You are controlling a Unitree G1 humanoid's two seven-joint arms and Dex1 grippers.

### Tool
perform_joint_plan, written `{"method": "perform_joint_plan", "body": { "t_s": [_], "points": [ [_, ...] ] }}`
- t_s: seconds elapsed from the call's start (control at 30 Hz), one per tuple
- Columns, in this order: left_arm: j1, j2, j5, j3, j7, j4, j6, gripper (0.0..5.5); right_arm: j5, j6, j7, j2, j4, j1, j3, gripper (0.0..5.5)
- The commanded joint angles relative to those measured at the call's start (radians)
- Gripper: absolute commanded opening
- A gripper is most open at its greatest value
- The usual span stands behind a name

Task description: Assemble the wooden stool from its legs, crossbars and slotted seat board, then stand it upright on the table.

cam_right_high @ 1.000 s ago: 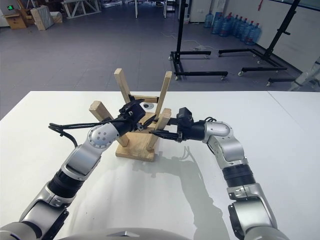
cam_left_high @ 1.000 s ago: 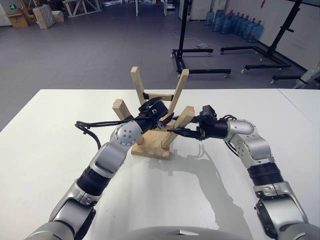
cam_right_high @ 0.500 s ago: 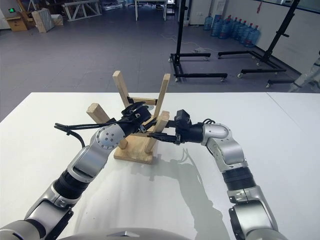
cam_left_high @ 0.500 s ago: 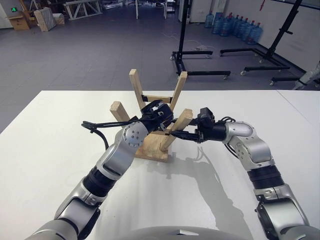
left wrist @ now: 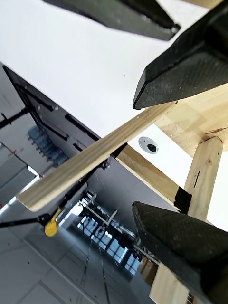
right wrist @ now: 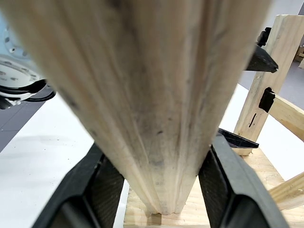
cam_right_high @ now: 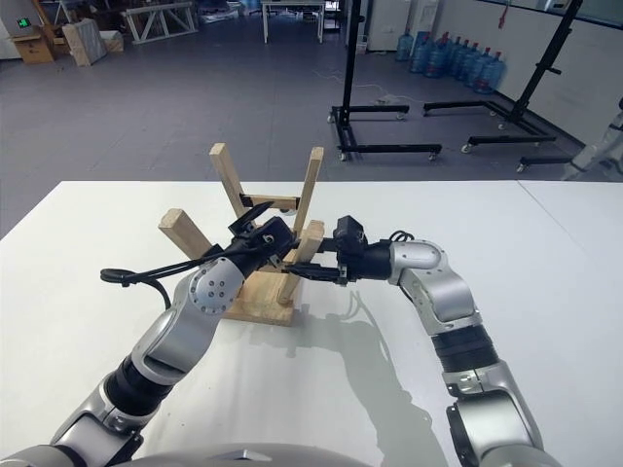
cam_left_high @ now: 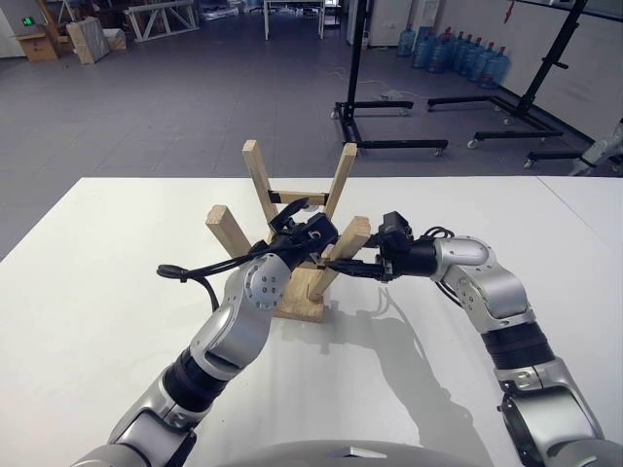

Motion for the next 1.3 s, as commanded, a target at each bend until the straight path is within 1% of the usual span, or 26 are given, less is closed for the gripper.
{"method": "perform_joint_plan", "body": {
  "t_s": [0.03, 0.27, 0.43, 0.57, 0.7, 0.8, 0.87, 0.93, 1.0, 1.07, 1.1, 1.13, 1.2, 1.3],
  "points": [
    [0.07, -0.062, -0.064, 0.048, 0.013, 0.135, 0.007, 3.6, -0.003, 0.011, -0.006, 0.034, -0.011, -0.046, 0.029, 2.04],
    [-0.001, -0.109, -0.108, 0.246, 0.096, 0.15, -0.082, 3.6, -0.015, -0.027, -0.02, 0.021, 0.0, -0.043, -0.004, 2.04],
    [-0.013, -0.132, -0.137, 0.335, 0.141, 0.105, -0.104, 3.6, -0.025, -0.054, -0.035, 0.023, 0.012, -0.027, -0.011, 2.04],
    [-0.034, -0.189, -0.205, 0.37, 0.154, 0.05, -0.173, 3.6, -0.025, -0.06, -0.042, 0.025, 0.012, -0.018, -0.009, 2.04],
    [-0.079, -0.261, -0.334, 0.452, 0.155, -0.013, -0.222, 3.6, -0.022, -0.056, -0.041, 0.025, 0.008, -0.018, -0.006, 2.04],
    [-0.165, -0.26, -0.458, 0.597, 0.154, -0.057, -0.201, 3.6, -0.022, -0.055, -0.041, 0.024, 0.007, -0.016, -0.006, 2.04],
    [-0.248, -0.207, -0.562, 0.739, 0.148, -0.076, -0.16, 3.6, -0.022, -0.055, -0.042, 0.025, 0.007, -0.016, -0.006, 2.04],
    [-0.323, -0.127, -0.671, 0.882, 0.136, -0.068, -0.122, 3.6, -0.022, -0.054, -0.044, 0.022, 0.001, -0.012, -0.008, 2.04],
    [-0.374, -0.011, -0.782, 1.044, 0.113, -0.008, -0.092, 3.6, -0.021, -0.052, -0.048, 0.02, -0.01, -0.002, -0.008, 2.04],
    [-0.381, 0.069, -0.899, 1.17, 0.082, 0.07, -0.054, 3.6, -0.019, -0.049, -0.051, 0.021, -0.02, 0.009, -0.006, 2.04],
    [-0.364, 0.1, -0.931, 1.201, 0.064, 0.106, -0.044, 3.6, -0.018, -0.048, -0.052, 0.022, -0.023, 0.012, -0.004, 2.04],
    [-0.319, 0.124, -0.95, 1.207, 0.026, 0.142, -0.05, 3.6, -0.018, -0.048, -0.055, 0.023, -0.026, 0.016, -0.002, 2.04],
    [-0.174, 0.133, -0.939, 1.169, -0.027, 0.189, -0.05, 3.6, -0.019, -0.049, -0.056, 0.025, -0.026, 0.015, 0.002, 2.04],
    [0.018, 0.08, -0.942, 1.06, -0.08, 0.164, -0.049, 3.6, -0.018, -0.049, -0.06, 0.027, -0.031, 0.018, 0.004, 2.04]
  ]
}}
